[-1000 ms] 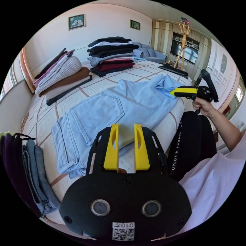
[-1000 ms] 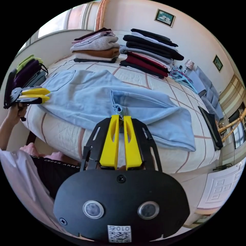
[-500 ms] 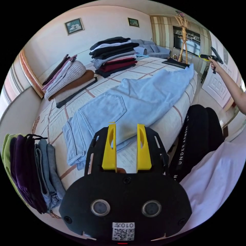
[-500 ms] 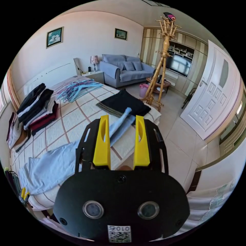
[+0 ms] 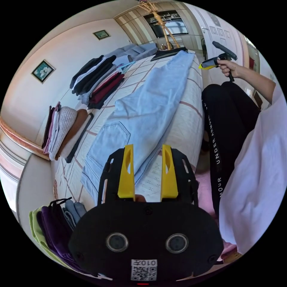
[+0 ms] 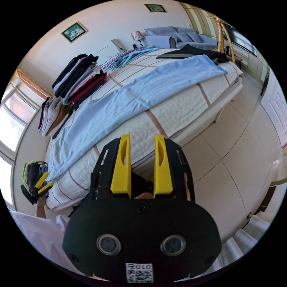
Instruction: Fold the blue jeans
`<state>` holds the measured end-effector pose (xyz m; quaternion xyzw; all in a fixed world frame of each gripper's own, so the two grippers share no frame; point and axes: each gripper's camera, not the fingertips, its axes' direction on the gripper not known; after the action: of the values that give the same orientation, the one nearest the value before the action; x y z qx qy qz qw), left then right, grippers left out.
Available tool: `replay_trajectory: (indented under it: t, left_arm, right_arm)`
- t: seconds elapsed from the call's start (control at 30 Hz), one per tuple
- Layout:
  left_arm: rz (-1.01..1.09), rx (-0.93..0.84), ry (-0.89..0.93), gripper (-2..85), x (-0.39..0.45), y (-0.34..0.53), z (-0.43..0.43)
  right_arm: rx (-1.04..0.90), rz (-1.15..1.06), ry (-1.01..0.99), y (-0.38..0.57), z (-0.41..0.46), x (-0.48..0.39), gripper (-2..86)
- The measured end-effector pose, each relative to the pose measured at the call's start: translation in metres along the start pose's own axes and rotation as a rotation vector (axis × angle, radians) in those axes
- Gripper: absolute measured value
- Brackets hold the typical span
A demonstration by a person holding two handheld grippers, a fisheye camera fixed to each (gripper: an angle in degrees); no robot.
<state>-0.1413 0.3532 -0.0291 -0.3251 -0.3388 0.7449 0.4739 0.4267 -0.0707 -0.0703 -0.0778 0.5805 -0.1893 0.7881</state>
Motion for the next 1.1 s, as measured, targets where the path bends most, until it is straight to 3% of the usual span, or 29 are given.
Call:
replay_trajectory:
  t: [0.5, 0.67, 0.83, 1.1]
  left_arm:
    - [0.114, 0.031, 0.023, 9.6, -0.003, -0.016, 0.000]
    - [0.113, 0.028, -0.043, 7.0, -0.005, -0.020, 0.008]
    - [0.078, 0.019, 0.043, 4.1, -0.030, -0.027, 0.010]
    - [-0.030, -0.006, 0.382, 0.7, -0.109, -0.026, 0.028]
  right_arm:
    - [0.010, -0.029, -0.032, -0.006, -0.003, 0.021, 11.6]
    - [0.003, -0.063, -0.047, -0.014, -0.001, 0.023, 11.4]
    - [-0.035, -0.090, -0.079, -0.023, 0.010, 0.030, 11.4]
    - [-0.075, -0.118, -0.168, -0.039, 0.026, 0.039, 11.2]
